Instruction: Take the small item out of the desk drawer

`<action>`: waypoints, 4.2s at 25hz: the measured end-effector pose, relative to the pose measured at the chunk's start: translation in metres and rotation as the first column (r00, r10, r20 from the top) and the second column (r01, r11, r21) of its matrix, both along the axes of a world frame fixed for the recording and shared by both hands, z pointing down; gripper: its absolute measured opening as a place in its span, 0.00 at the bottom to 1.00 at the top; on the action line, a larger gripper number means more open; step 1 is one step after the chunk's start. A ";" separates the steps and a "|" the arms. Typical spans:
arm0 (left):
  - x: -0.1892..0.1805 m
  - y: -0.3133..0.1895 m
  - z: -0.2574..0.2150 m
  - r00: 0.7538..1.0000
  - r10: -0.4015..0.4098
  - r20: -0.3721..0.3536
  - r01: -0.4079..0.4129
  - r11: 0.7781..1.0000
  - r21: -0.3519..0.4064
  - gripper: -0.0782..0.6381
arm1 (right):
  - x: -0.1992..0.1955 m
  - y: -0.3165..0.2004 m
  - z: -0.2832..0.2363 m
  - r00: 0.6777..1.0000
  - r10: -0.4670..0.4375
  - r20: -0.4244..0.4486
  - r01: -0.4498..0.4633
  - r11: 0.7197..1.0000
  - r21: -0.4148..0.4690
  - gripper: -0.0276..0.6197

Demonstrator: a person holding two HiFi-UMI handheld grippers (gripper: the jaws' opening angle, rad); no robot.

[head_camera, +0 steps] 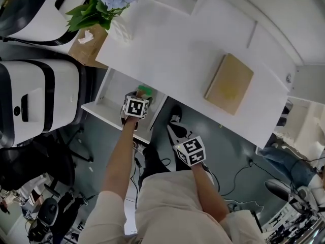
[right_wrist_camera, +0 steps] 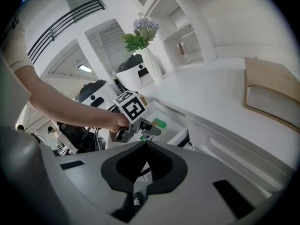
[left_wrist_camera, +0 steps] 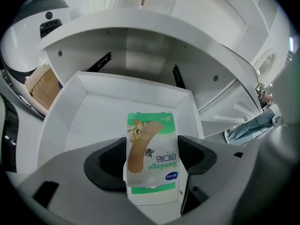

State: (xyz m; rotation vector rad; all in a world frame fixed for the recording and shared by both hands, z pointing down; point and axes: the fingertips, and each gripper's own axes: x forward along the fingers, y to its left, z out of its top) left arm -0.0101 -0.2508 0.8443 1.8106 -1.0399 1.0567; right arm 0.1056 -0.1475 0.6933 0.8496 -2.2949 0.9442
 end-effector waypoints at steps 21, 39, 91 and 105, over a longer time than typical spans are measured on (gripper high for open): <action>-0.010 0.013 -0.139 0.993 -0.011 -0.113 0.046 0.948 0.314 0.60 | 0.008 0.014 -0.031 0.996 0.088 0.008 -0.088 0.994 0.060 0.07; -0.049 0.093 -0.252 0.974 -0.009 -0.224 0.119 0.869 0.480 0.60 | -0.024 0.028 -0.092 0.967 0.251 0.051 -0.256 0.952 0.170 0.07; -0.110 0.230 -0.305 0.956 0.023 -0.293 0.162 0.791 0.590 0.60 | -0.124 0.130 -0.147 0.975 0.216 0.061 -0.224 0.944 0.242 0.07; -0.111 0.237 -0.304 0.962 0.029 -0.273 0.145 0.791 0.595 0.60 | -0.131 0.139 -0.148 0.982 0.182 0.044 -0.187 0.947 0.260 0.07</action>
